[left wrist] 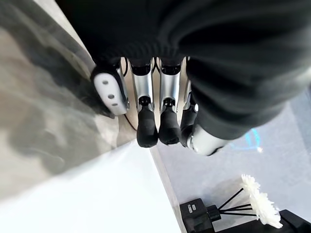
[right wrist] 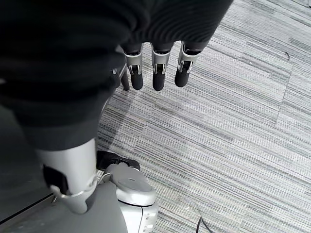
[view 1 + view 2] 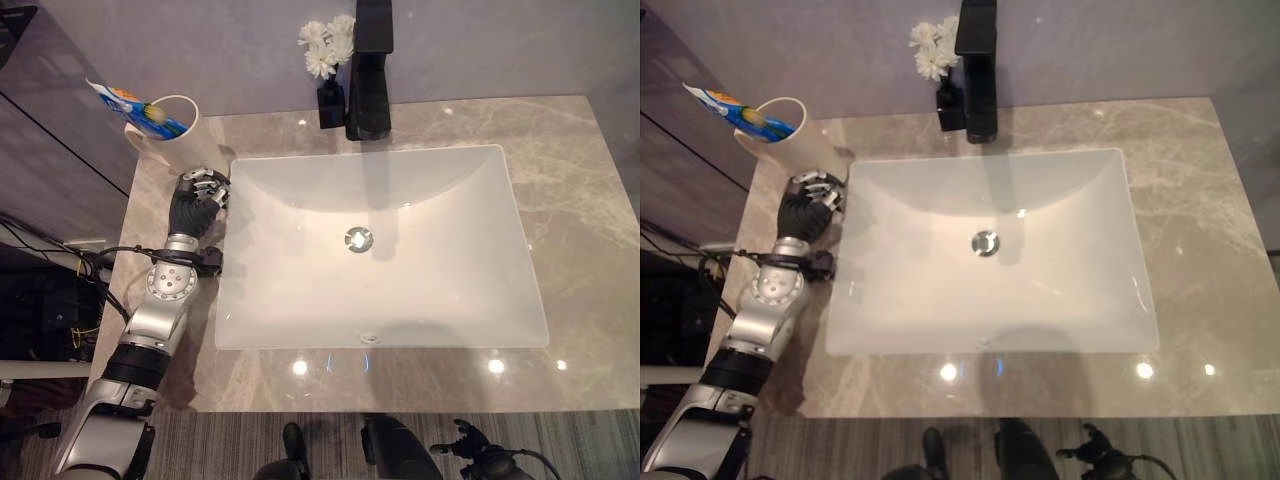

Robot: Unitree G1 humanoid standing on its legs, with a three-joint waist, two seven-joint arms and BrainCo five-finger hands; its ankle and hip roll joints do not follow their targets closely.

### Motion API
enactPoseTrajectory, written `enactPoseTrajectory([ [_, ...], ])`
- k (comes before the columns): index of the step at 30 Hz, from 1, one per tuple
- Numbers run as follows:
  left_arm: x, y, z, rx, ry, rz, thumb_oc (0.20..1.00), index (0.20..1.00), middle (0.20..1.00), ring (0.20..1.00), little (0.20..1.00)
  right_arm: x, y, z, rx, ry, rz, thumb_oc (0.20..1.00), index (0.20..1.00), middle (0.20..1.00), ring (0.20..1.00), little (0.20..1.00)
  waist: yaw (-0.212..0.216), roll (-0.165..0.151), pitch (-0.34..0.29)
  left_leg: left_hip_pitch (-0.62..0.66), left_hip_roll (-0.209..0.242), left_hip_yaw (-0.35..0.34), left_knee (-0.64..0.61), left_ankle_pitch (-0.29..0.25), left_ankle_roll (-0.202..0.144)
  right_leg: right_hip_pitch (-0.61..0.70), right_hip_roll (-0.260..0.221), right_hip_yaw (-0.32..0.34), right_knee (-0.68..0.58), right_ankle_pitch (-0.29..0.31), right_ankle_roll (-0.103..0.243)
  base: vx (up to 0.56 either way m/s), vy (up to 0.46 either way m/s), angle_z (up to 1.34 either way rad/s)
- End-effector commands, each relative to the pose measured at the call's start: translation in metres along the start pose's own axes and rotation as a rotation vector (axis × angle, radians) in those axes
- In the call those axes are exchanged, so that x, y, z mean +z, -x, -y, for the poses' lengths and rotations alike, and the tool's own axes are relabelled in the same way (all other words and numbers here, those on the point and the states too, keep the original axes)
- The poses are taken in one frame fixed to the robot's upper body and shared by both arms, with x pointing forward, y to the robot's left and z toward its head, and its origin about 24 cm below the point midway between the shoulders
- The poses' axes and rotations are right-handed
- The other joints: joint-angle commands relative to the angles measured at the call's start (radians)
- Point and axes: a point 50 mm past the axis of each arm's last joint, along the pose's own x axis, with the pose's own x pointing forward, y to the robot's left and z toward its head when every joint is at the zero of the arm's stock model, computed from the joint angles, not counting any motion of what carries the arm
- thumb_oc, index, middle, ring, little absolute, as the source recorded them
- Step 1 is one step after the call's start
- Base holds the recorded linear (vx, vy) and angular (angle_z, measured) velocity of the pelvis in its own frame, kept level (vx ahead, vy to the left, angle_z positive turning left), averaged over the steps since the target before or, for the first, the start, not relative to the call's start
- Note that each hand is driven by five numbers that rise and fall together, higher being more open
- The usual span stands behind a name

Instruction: Put brush and paste in cup on sink, flatten towel.

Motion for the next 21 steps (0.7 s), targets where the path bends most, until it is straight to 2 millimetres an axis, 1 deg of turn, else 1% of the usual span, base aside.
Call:
enactPoseTrajectory([
  [1,-0.03,0.018,-0.006,0.003,-0.029,-0.129,0.2,0.2,0.2,0.2,0.2,0.001,-0.001,0.003,-0.018,-0.005,-0.01,1.0,1.0,1.0,1.0,1.0,-0.011,0.004,0.017,0.061,-0.078,0.032,0.007,0.007,0.021,-0.012,0.009,-0.06,0.17,-0.153,0.033,0.0,0.0,0.0],
  [3,-0.033,0.027,-0.012,0.013,-0.021,-0.139,0.2,0.2,0.2,0.2,0.2,-0.001,-0.001,0.004,-0.022,-0.017,-0.014,1.0,1.0,1.0,1.0,1.0,-0.005,0.005,0.016,0.061,-0.079,0.03,0.007,0.008,0.021,-0.01,0.008,-0.06,0.163,-0.151,0.033,0.0,0.0,0.0],
  [4,-0.033,0.028,-0.012,0.014,-0.021,-0.139,0.2,0.2,0.2,0.2,0.2,-0.001,-0.001,0.004,-0.021,-0.016,-0.014,1.0,1.0,1.0,1.0,1.0,-0.006,0.005,0.015,0.062,-0.079,0.03,0.007,0.008,0.021,-0.01,0.008,-0.06,0.163,-0.151,0.033,0.0,-0.003,-0.03],
  [6,-0.038,0.038,-0.021,0.045,-0.01,-0.161,0.2,0.2,0.2,0.2,0.2,-0.004,0.0,0.002,-0.014,-0.009,-0.023,1.0,1.0,1.0,1.0,1.0,0.004,0.007,0.015,0.062,-0.079,0.028,0.007,0.012,0.019,-0.004,0.006,-0.065,0.156,-0.151,0.031,0.0,0.0,0.0],
  [10,-0.04,0.04,-0.027,0.071,-0.009,-0.173,0.2,0.2,0.2,0.2,0.2,-0.003,0.0,0.003,-0.016,-0.009,-0.019,1.0,1.0,1.0,1.0,1.0,0.005,0.009,0.015,0.062,-0.079,0.029,0.007,0.014,0.019,-0.001,0.01,-0.063,0.151,-0.15,0.029,0.0,0.0,0.0],
  [13,-0.036,0.036,-0.03,0.101,0.024,-0.156,0.2,0.2,0.2,0.2,0.2,0.003,-0.001,0.002,-0.004,0.054,0.0,1.0,1.0,1.0,1.0,1.0,0.008,0.006,0.018,0.049,-0.079,0.03,0.007,0.021,0.018,-0.007,0.011,-0.063,0.145,-0.144,0.03,0.0,0.0,0.0],
  [16,-0.035,0.033,-0.029,0.111,0.04,-0.154,0.2,0.2,0.2,0.2,0.2,0.005,-0.002,0.002,-0.007,0.055,0.004,1.0,1.0,1.0,1.0,1.0,0.009,0.004,0.021,0.045,-0.078,0.029,0.007,0.023,0.018,-0.013,0.012,-0.063,0.146,-0.143,0.03,0.0,0.0,0.0],
  [19,-0.029,0.021,-0.029,0.124,0.046,-0.134,0.2,0.2,0.2,0.2,0.2,0.011,-0.002,0.004,-0.009,0.05,0.019,1.0,1.0,1.0,1.0,1.0,0.004,0.002,0.029,0.04,-0.076,0.031,0.007,0.024,0.016,-0.021,0.013,-0.061,0.147,-0.142,0.029,0.0,0.0,0.0],
  [20,-0.029,0.02,-0.029,0.124,0.046,-0.134,0.2,0.2,0.2,0.2,0.2,0.011,-0.002,0.004,-0.009,0.049,0.019,1.0,1.0,1.0,1.0,1.0,0.004,0.002,0.03,0.04,-0.076,0.031,0.007,0.024,0.016,-0.022,0.013,-0.061,0.147,-0.142,0.029,0.0,0.0,0.0],
  [21,-0.031,0.015,-0.029,0.147,0.091,-0.148,0.2,0.2,0.2,0.2,0.2,0.014,-0.003,0.003,0.002,0.069,0.03,1.0,1.0,1.0,1.0,1.0,0.0,0.0,0.034,0.036,-0.077,0.03,0.007,0.027,0.016,-0.029,0.015,-0.058,0.15,-0.141,0.028,0.0,0.0,0.0],
])
